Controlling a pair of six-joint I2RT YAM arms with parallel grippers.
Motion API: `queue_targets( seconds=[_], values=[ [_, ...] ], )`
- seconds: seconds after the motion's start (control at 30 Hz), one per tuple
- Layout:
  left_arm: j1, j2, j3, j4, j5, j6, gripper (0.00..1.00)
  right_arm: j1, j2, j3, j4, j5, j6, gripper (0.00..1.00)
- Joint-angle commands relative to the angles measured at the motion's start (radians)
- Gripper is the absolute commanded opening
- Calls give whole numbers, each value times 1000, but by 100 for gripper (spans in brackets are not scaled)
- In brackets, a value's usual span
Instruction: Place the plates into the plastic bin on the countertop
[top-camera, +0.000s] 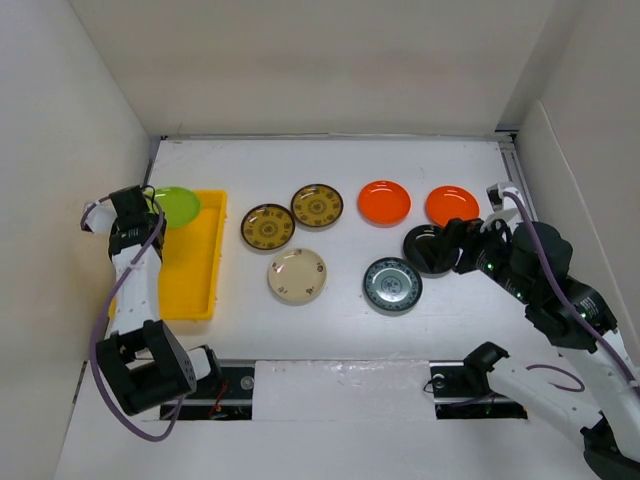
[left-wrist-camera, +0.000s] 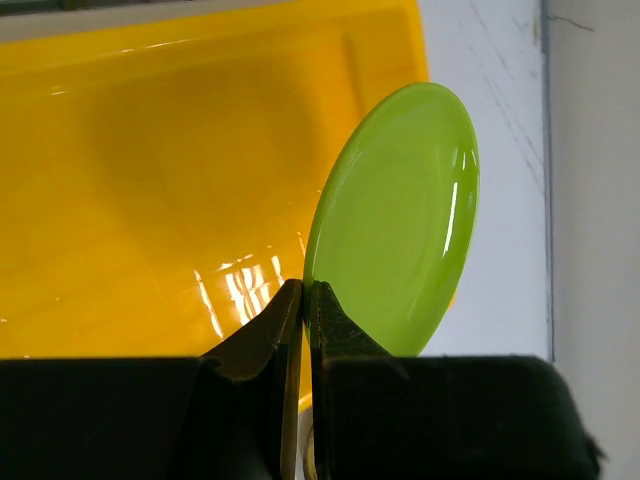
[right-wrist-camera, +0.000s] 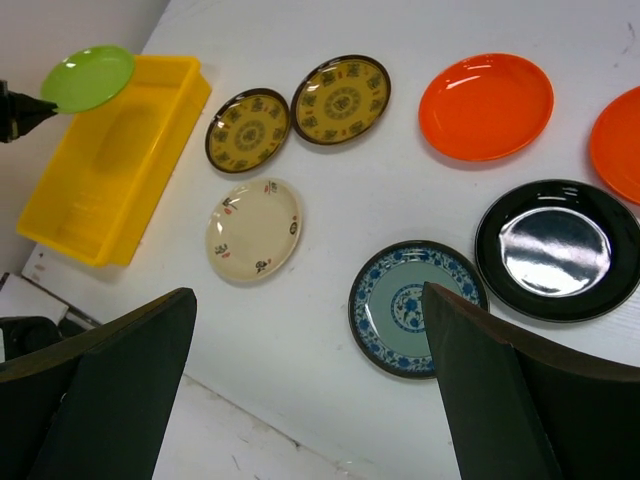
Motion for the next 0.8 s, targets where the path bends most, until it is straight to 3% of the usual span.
queue_targets(
  seconds=[0.0, 0.33, 0.37, 0.4, 0.5, 0.53, 0.6, 0.67, 0.7, 0.77],
  values=[
    [12, 42, 9, 0, -40, -25, 0, -4, -3, 39, 61, -34, -24, 100],
    [12, 184, 1, 93, 52, 46, 0, -4, -33, 19, 61, -13, -24, 100],
    [12, 184, 1, 93, 66, 61, 4, -4, -33, 19, 61, -13, -24, 100],
    [12, 197, 1, 110, 80, 61, 16, -4, -33, 8, 61, -13, -24, 100],
    [-18, 218, 12, 121, 102, 79, 36, -4, -33, 8, 70, -13, -13, 100],
    [-29, 218, 12, 110, 102, 79, 57, -4, -42, 8, 70, -13, -4, 100],
    [-41, 208, 27, 87, 66, 79, 77, -4, -42, 8, 70, -13, -4, 100],
    [-41, 153, 37, 48, 43, 70, 87, -4, -42, 8, 70, -13, -4, 100],
    [-58, 128, 55, 24, -16, 70, 99, -4, -42, 8, 70, -13, 5, 100],
    [-99, 42, 102, -15, -81, 81, 100, -4, -42, 8, 70, -22, 5, 100]
  ],
)
